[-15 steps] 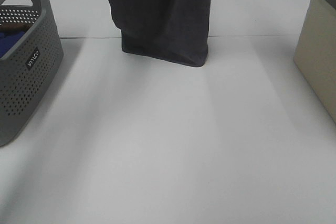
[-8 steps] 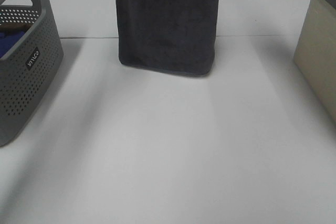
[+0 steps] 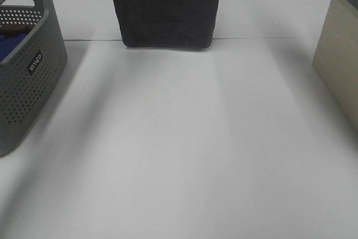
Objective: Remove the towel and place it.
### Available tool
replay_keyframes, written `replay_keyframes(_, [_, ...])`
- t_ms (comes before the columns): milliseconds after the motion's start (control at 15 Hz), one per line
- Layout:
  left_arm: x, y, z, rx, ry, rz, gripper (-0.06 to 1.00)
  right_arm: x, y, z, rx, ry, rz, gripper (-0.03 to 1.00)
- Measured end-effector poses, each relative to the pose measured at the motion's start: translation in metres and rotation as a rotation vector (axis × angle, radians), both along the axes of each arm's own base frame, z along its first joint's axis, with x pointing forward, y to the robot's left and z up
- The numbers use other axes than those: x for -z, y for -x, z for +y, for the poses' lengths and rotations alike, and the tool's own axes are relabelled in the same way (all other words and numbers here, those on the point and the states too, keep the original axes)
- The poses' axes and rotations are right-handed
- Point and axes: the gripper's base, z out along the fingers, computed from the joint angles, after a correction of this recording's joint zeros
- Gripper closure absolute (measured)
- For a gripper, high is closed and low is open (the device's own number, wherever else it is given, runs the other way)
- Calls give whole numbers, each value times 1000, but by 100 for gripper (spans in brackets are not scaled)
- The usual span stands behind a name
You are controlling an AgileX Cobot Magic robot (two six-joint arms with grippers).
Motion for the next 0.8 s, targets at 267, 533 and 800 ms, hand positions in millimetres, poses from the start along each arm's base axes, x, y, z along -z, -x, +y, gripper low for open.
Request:
replay_keyframes(267, [8, -3, -6, -6, -18, 107, 94, 10, -2, -1, 3, 29, 110, 96])
replay_keyframes(533, [23, -6, -16, -35, -71, 351, 94, 15, 4, -3, -2, 63, 267, 96])
replay_keyframes(800, [18, 27, -15, -96, -141, 795, 94, 7, 37, -10, -42, 105, 537, 96])
